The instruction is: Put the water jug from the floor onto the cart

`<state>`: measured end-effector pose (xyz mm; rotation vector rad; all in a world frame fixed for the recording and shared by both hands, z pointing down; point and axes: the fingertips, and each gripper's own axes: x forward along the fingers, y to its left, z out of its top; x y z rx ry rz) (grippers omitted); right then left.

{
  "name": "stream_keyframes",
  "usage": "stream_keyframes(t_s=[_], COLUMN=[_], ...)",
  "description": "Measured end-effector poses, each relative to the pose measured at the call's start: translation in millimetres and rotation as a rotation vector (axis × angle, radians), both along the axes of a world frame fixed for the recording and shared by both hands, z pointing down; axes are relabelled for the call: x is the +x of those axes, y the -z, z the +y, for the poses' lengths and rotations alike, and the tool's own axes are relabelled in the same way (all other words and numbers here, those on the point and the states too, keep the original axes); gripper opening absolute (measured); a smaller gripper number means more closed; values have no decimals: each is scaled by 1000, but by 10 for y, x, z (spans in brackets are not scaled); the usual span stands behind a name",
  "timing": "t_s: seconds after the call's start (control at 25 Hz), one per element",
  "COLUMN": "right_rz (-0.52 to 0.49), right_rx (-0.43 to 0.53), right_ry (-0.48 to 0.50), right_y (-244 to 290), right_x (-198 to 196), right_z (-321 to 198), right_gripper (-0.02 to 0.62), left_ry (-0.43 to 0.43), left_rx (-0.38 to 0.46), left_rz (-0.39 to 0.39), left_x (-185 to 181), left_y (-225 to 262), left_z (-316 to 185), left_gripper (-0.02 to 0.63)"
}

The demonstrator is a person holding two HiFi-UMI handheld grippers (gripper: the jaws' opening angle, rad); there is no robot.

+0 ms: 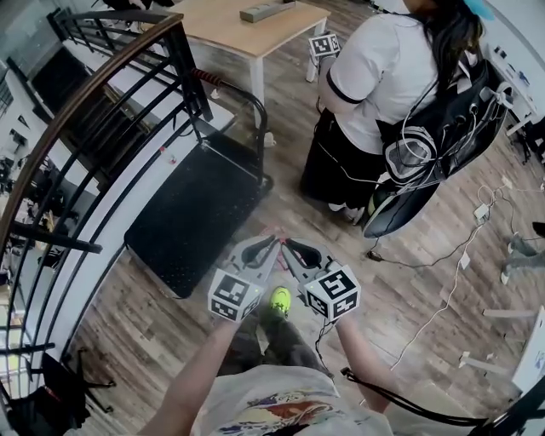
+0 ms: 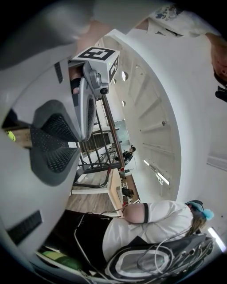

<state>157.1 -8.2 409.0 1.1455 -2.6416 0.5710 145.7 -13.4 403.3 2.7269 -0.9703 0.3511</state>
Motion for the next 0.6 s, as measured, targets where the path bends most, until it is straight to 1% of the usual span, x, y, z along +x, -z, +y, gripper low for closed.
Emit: stream_keyframes(t_s=[0.24, 0.6], right_rz=[14, 63], right_rx=[-35, -61], right_ry=[-29, -61], right_y=[-508, -1281], right_x=[-69, -64], right_z=[-99, -361], right_gripper=[29, 31], left_ry=[-4, -7], left_rx=[-36, -84], left_rz=[-13, -22], left_x=[-89, -82], left_y=[-536, -1316], left_z=[-115, -412], left_gripper=[25, 38])
